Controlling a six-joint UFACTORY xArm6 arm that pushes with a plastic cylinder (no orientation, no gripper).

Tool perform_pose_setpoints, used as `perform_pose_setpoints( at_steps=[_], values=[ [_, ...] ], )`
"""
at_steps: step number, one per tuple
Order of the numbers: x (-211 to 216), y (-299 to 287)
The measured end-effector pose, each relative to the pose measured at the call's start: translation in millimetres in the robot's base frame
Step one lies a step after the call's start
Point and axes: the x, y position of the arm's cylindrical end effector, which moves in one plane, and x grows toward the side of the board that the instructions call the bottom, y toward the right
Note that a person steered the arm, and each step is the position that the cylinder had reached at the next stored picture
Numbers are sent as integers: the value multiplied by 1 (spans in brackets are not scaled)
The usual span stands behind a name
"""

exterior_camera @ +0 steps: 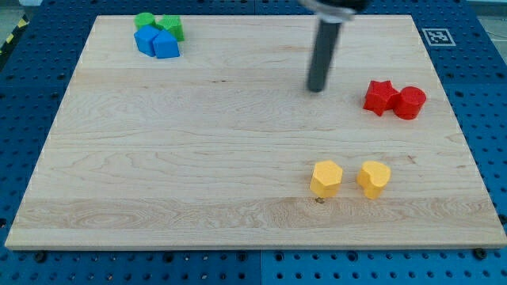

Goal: Move the green circle into the green star

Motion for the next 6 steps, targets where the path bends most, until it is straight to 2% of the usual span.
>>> perform_pose_setpoints(
  at_steps=[2, 3, 4, 5, 6],
  values=[
    [-1, -220],
    [-19, -329],
    [-31, -356],
    [-38, -357],
    [-69, -357]
  ],
)
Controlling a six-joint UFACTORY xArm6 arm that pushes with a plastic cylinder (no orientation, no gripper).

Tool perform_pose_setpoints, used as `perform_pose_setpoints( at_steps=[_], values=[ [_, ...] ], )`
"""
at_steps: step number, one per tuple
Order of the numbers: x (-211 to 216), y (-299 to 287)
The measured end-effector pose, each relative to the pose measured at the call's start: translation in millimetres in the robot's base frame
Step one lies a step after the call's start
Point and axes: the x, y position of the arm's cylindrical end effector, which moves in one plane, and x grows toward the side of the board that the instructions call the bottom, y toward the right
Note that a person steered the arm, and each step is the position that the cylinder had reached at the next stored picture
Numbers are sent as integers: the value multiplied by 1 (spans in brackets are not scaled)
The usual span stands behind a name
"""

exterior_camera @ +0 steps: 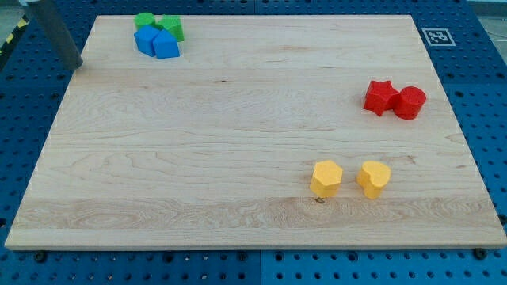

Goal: Move the green circle into the green star

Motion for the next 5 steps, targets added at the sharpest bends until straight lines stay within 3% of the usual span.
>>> perform_pose_setpoints(
  at_steps=[2, 5],
  values=[
    [-117, 3],
    [-101, 94]
  ],
)
